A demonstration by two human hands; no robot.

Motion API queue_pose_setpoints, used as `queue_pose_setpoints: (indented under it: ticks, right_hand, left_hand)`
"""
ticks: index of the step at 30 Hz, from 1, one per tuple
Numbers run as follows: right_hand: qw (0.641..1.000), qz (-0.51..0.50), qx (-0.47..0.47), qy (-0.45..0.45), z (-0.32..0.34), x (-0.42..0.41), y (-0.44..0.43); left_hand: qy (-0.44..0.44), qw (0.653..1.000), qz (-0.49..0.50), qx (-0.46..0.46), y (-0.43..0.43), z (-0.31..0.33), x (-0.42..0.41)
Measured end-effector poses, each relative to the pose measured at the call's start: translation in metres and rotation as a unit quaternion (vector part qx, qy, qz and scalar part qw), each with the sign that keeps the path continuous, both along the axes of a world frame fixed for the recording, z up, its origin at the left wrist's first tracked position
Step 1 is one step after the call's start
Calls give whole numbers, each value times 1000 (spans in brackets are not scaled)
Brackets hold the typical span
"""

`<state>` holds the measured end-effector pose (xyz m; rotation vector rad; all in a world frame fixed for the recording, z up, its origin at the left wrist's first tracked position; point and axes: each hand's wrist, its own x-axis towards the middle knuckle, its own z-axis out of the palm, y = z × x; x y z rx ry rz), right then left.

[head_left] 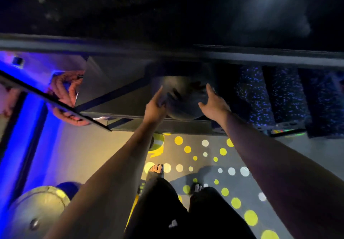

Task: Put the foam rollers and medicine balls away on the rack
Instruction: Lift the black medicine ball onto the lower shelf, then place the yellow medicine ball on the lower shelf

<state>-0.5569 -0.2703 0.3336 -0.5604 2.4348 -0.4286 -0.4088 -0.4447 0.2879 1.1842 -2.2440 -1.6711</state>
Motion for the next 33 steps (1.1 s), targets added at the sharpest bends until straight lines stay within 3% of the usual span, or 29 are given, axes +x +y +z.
queue_pose_setpoints:
  ticks: [3, 5, 9, 13, 19, 24, 29, 33]
  right_hand:
    - [997, -52, -53, -8, 7, 36, 30]
    - [999, -28, -24, -39, 2, 63, 44]
    - [993, 82, 12, -80, -11, 112, 38]
    - [979, 166, -9, -115, -9, 166, 2]
    - [944, 298, -12, -139, -17, 268, -47]
    - [923, 355, 48, -141, -46, 373, -77]
    - [928, 324, 85, -162, -109, 479, -106]
    - [942, 235, 176, -163, -183, 547, -116]
  left_hand:
    - [78, 957, 236, 146, 45, 3, 56]
    - [84, 914, 331, 217, 80, 7, 106]
    - [30, 887, 412, 207, 122, -4, 225]
    - [31, 848, 495, 187, 120, 17, 311]
    - [39, 829, 536, 154, 104, 41, 397]
    - [11, 802, 563, 196, 100, 22, 481]
    - [-50, 801, 552, 228, 66, -30, 584]
    - [-132, 830, 473, 265, 26, -86, 664]
